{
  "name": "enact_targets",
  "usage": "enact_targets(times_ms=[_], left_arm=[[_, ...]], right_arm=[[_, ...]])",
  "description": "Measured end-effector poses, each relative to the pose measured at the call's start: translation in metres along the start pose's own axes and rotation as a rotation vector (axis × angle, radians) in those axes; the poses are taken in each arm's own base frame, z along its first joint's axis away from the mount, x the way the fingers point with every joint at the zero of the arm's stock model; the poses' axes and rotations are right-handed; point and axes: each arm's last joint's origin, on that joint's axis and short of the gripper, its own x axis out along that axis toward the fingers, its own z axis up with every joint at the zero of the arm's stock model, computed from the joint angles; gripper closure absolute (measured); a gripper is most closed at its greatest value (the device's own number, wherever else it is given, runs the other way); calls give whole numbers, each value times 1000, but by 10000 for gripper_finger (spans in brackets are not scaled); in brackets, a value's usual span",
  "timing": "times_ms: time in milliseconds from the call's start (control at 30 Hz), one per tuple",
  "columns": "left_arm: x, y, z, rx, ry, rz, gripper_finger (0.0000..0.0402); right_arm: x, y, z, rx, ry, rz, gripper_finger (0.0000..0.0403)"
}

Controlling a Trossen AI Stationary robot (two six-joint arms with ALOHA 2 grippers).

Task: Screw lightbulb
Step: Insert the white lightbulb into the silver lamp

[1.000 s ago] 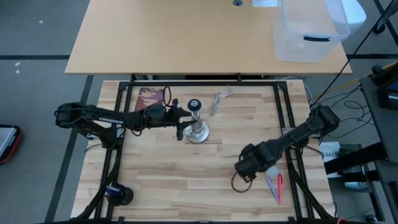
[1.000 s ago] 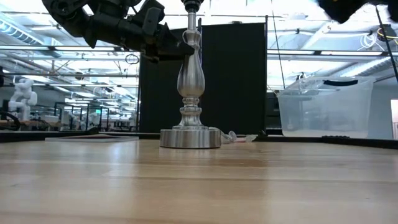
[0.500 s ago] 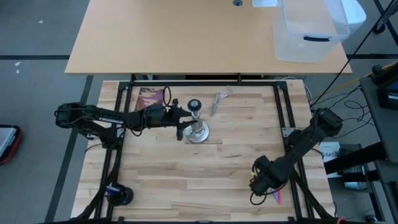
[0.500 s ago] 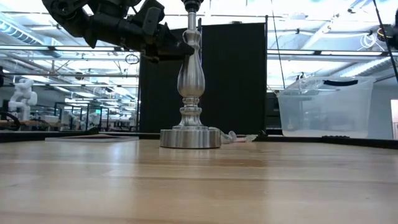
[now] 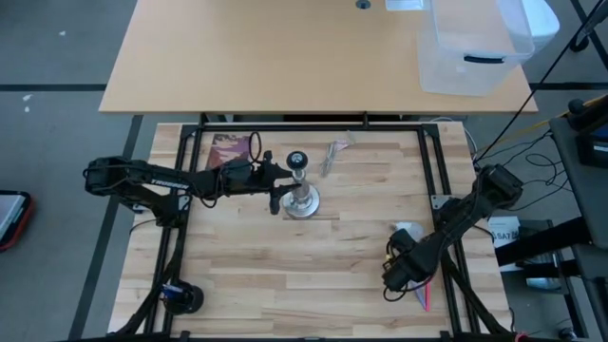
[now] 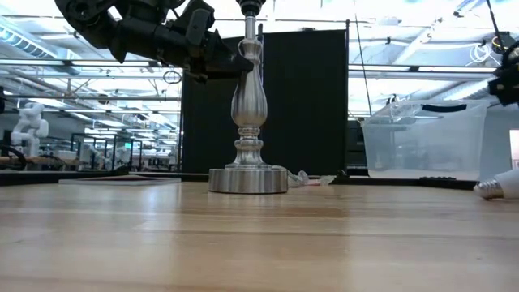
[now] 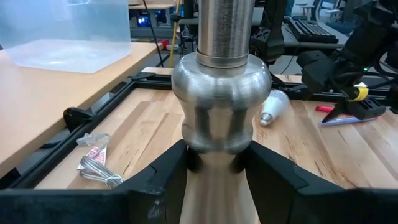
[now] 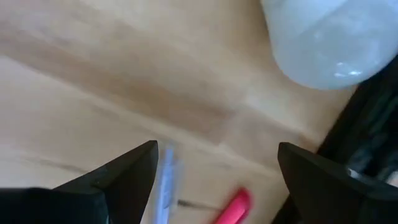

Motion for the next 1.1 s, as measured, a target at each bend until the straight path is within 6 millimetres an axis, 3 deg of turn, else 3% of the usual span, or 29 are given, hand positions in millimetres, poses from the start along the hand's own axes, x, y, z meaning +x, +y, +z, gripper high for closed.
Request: enact_targets(times_ms=[300, 467, 567, 833, 1100], left_arm=[[0, 0, 0, -4, 0, 0, 250], [0, 0, 0, -8, 0, 0, 250], [0, 0, 0, -23, 1, 0, 250], [0, 0, 0, -27, 0, 0, 250], [0, 0, 0, -11, 0, 1, 250]], right_arm=[[-37, -15, 35, -229, -76, -239, 78], [-34, -21, 62, -312, -34, -261, 78], [-30, -19, 81, -201, -77, -204, 78], [-26, -21, 126, 420, -76, -91, 78], [-21, -23, 169, 684, -154, 29, 78]])
